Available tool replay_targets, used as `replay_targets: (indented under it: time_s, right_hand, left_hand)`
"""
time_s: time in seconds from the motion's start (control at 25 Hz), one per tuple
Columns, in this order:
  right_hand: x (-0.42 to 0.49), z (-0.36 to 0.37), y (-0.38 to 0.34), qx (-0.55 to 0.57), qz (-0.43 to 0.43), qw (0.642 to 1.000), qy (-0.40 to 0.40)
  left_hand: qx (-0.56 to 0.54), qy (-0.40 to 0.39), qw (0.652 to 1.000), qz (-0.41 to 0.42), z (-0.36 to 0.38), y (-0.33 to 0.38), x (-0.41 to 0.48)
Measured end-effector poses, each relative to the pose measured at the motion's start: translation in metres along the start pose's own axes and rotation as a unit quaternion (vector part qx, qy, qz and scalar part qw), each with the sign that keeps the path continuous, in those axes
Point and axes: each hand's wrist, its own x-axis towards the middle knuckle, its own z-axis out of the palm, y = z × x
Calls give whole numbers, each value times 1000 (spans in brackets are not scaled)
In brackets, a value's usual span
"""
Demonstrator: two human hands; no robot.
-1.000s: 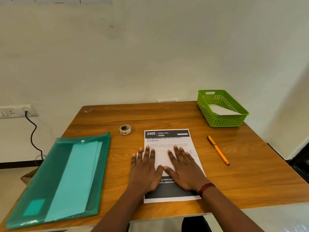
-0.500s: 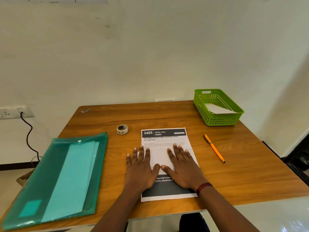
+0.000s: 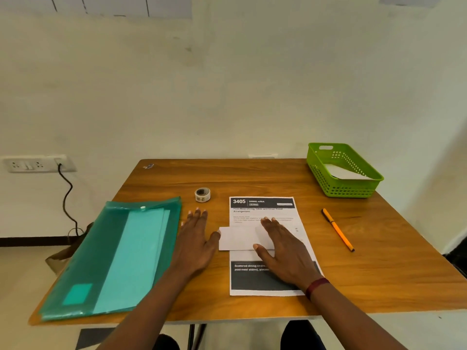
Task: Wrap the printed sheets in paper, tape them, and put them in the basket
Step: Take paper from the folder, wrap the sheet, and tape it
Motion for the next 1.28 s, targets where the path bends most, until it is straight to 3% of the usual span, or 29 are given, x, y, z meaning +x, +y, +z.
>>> replay_targets:
  time_s: [0.44,0.64,0.84,1.04,1.28]
  right_hand:
    - [67,34,-124,9,-185,979,-89]
    - [98,65,-160,1,-207,974,-89]
    - [135,90,-185,-22,-231,966,-113]
    - [169,111,-200,-58,-244,968,-2]
    - [202,135,-214,-73,-212,973,56]
  left_hand:
    - [23,67,995,-70,-72,-103,-8]
    - [-10,116,979,-168,-96,-144,-6]
    - [122,115,958,-233,-106,-182,6]
    - [132,136,956,-225,-93,-188,0]
    - [118,165,954,-221,-88,-192,2]
